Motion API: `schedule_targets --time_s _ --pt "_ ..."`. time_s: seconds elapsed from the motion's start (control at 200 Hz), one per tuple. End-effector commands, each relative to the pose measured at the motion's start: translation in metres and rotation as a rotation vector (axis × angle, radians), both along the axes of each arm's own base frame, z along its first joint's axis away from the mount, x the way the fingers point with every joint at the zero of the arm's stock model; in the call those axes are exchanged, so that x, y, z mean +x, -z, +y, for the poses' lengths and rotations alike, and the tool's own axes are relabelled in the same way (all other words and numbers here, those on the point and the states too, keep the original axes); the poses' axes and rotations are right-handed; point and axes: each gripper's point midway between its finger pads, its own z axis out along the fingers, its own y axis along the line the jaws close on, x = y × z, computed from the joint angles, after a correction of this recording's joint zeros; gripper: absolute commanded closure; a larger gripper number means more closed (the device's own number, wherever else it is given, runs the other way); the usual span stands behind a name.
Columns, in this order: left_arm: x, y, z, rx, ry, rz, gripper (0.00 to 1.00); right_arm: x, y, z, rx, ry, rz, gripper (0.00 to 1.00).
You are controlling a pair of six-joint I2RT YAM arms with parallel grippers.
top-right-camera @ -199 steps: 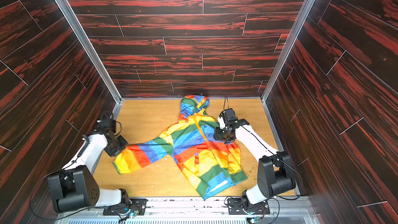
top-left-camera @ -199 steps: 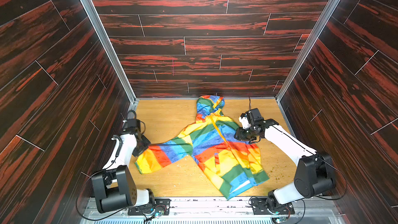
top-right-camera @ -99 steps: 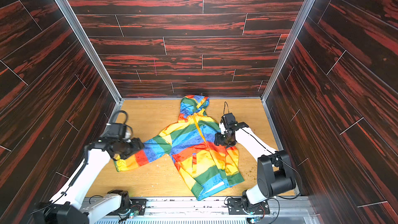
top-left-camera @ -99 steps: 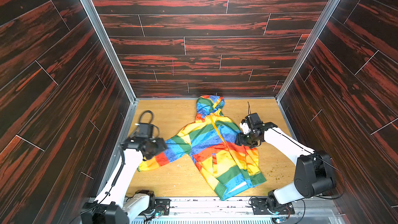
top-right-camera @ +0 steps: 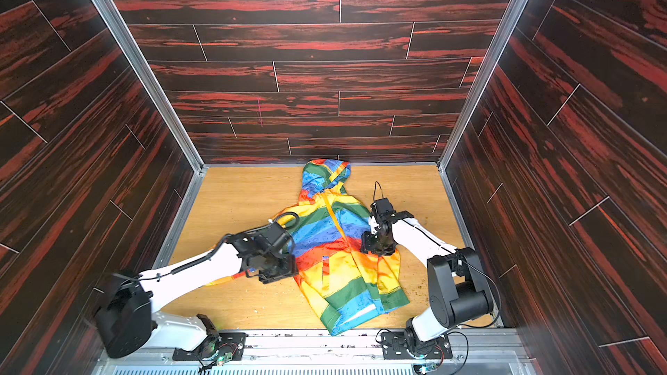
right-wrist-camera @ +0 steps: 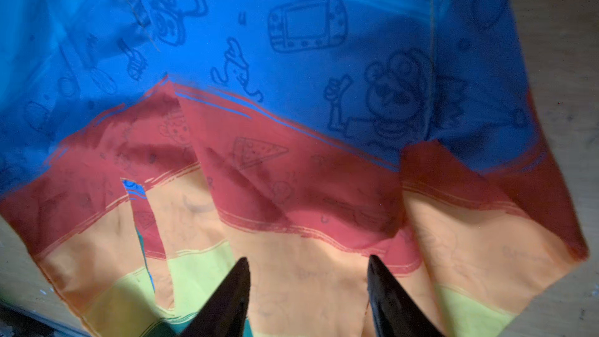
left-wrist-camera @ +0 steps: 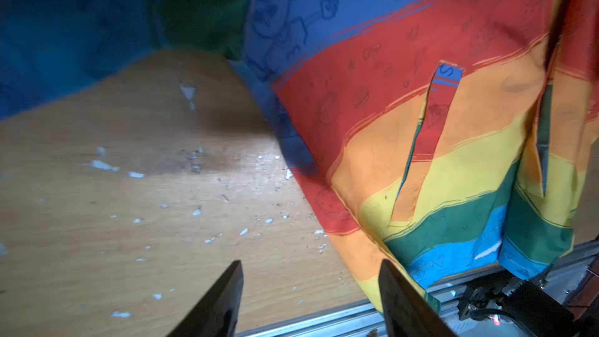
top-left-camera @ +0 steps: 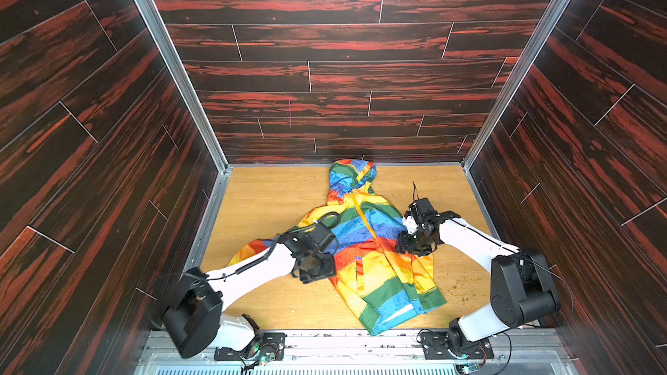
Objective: Unzip the jacket
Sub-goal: Flatten out the jacket at the center of the board.
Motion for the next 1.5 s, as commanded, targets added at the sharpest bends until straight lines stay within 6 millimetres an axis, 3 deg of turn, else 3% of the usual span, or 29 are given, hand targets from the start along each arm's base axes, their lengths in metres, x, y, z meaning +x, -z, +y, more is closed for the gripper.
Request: schedule_targets --time_s 0.0,0.18,0.466,0.741,1.002,1.137,1.283,1.498 --pt "0.012 -0.015 -0.041 -0.073 -0.049 -0.041 0.33 -0.007 0.018 -0.002 -0.015 -0.005 0.050 0.42" --pt "0.006 -0.006 -0.082 -0.108 -0.029 -0.001 0.33 -0.009 0.025 0.000 -0.001 -0.007 0.056 0.42" --pt "-0.018 0.010 -0.099 -0.097 -0.014 0.064 0.37 -0.012 0.028 -0.001 0.005 -0.015 0.056 0.45" --pt "-0.027 -0.002 -0.094 -0.075 0.001 0.043 0.37 -0.014 0.030 -0.001 0.013 -0.016 0.051 0.45" --pt "-0.053 0.017 -0.076 -0.037 -0.022 0.105 0.37 -0.015 0.029 -0.003 0.014 -0.015 0.040 0.45" --pt "-0.059 0.018 -0.044 0.032 -0.058 0.081 0.38 -0.017 0.025 -0.003 0.016 -0.016 0.031 0.45" --pt "-0.058 0.008 -0.023 0.038 -0.111 0.031 0.39 -0.014 0.011 -0.002 0.026 -0.016 -0.003 0.45" --pt "-0.058 -0.004 -0.031 -0.015 -0.126 0.036 0.33 -0.006 -0.019 -0.001 0.037 -0.023 -0.066 0.44"
